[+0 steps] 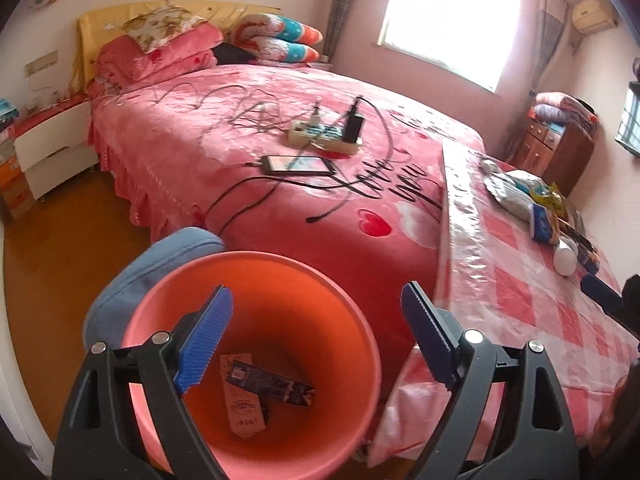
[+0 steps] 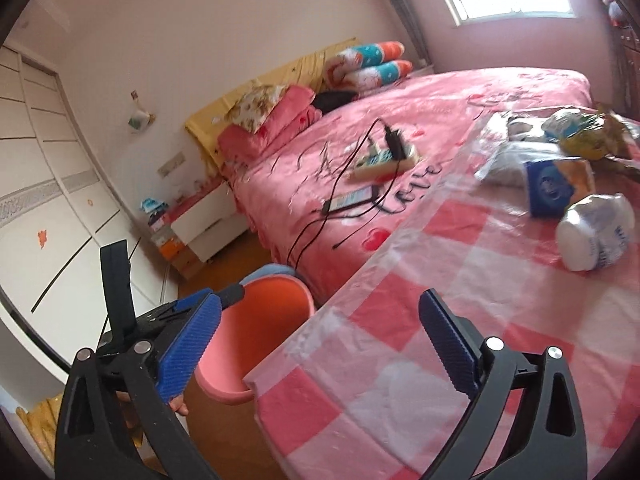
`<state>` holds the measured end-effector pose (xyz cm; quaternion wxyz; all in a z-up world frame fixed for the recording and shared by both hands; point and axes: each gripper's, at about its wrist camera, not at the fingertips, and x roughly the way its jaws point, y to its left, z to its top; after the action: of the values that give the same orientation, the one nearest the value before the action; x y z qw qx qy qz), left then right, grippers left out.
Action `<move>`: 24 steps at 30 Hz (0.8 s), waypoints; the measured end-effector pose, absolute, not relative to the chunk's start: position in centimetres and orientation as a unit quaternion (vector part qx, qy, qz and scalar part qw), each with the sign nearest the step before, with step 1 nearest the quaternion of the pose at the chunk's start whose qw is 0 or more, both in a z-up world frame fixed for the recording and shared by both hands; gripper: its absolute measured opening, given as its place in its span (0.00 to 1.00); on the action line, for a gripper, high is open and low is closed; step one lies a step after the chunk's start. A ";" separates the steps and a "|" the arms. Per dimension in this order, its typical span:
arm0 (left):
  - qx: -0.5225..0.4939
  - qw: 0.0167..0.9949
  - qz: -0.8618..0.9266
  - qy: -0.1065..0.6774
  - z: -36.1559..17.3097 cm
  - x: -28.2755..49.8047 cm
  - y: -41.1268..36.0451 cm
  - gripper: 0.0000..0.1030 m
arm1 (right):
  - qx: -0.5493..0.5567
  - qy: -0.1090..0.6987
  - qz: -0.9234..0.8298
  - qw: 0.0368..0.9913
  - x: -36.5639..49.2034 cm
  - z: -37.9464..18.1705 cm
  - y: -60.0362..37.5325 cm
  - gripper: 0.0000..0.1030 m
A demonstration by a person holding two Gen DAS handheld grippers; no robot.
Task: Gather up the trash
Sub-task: 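Return the left tool to the table toward the white plastic bottle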
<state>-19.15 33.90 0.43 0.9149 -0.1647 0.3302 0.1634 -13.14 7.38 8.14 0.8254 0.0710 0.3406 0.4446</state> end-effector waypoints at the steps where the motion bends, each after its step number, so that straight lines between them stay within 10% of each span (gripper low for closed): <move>1: -0.165 0.914 0.160 0.334 0.4 -18.9 33.6 0.84 | 0.075 0.340 0.444 0.825 -13.0 8.2 7.0 0.95; 24: -0.090 0.914 0.107 0.381 2.0 -13.8 24.8 0.84 | 0.146 0.363 0.397 0.831 -9.2 8.1 -2.0 0.95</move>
<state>-13.84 24.85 1.97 0.9140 -0.0896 0.3810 0.1072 -9.19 -1.98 8.10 0.8307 0.1460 0.3625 0.3965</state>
